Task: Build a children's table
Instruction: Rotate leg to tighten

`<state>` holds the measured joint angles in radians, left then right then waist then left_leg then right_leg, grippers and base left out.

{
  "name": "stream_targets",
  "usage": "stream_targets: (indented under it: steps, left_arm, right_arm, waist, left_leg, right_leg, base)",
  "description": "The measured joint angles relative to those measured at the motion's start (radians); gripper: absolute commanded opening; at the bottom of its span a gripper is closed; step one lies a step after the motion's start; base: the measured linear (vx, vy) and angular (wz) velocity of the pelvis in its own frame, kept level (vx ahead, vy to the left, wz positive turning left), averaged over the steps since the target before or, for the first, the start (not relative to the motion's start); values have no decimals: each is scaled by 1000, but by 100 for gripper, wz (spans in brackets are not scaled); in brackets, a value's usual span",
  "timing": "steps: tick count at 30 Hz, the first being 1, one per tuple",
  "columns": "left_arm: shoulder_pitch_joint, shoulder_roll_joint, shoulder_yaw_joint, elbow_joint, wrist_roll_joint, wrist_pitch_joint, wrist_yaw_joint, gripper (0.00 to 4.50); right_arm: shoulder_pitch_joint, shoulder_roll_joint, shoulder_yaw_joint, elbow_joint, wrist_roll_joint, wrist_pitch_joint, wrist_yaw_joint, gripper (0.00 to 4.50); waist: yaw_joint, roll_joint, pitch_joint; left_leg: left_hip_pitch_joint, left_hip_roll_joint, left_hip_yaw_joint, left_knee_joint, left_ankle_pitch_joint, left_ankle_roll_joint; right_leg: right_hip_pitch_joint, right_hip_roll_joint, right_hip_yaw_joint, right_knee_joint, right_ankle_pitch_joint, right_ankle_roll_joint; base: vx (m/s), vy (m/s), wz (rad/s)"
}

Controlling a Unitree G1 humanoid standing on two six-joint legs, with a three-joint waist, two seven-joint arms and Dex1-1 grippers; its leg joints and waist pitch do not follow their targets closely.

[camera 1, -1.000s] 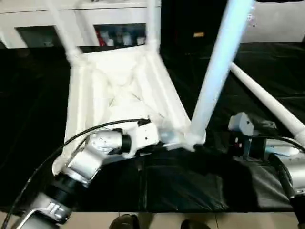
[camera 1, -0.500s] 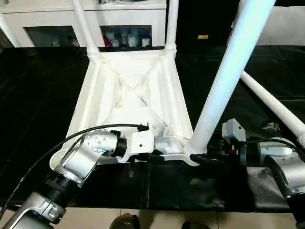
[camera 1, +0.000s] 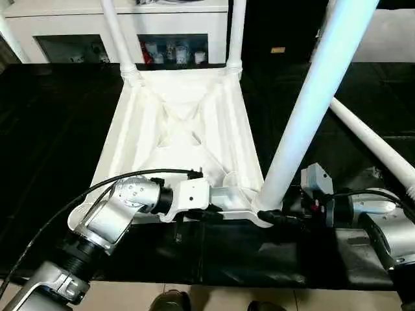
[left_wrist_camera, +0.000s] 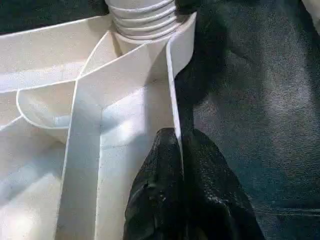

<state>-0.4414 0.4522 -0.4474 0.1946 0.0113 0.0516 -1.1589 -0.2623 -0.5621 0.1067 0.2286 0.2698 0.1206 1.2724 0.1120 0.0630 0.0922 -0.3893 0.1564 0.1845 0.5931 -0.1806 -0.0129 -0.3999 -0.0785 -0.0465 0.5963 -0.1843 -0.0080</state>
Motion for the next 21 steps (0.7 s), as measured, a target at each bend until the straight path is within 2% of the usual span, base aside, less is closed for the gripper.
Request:
stream_targets:
  steps: [5,7,11,13,14,16,21]
  left_arm:
    - [20,-33,20,-43,1,108,46,0]
    - [40,-82,55,-61,7,208,124,0]
    - [41,-161,73,-73,25,322,238,0]
    - [29,-262,92,-53,78,384,371,0]
    - [16,-292,91,-42,96,404,411,0]
    - [3,-351,84,-20,121,427,481,0]
    - [-6,-391,65,-14,143,452,541,0]
  right_arm:
    - [36,42,-21,-49,6,71,-81,272]
    - [38,97,-49,-66,-11,132,-199,272]
    - [21,187,-85,-62,-41,187,-393,272]
    - [-31,297,-131,1,-81,194,-578,272]
    - [-54,321,-139,21,-94,196,-638,272]
    - [-77,360,-150,43,-118,196,-748,272]
    - [-88,393,-156,47,-147,197,-838,272]
  waist:
    - [-3,1,-2]
    - [-14,1,-3]
    - [-50,1,-3]
    - [-69,0,-2]
    - [-75,-1,-2]
    - [-80,-1,-2]
    - [-81,0,-2]
  left_leg:
    - [3,0,0,1,-1,-1]
    - [6,0,1,3,-2,-4]
    - [7,0,1,3,-2,-5]
    - [7,0,1,3,-1,-5]
    - [5,-1,1,4,-1,-5]
    - [5,-1,1,3,-1,-5]
    - [5,-1,0,3,-1,-5]
  right_leg:
    - [3,0,1,1,0,-1]
    - [5,0,1,1,1,-1]
    - [4,0,2,-2,-2,4]
    - [2,0,2,-2,-2,4]
    - [0,-1,2,-3,-2,4]
    - [0,-1,1,-6,-2,4]
    - [2,-1,1,-11,-2,4]
  base:
    - [0,0,0]
    - [0,0,0]
    - [0,0,0]
    - [0,0,0]
    - [0,0,0]
    - [0,0,0]
    - [0,0,0]
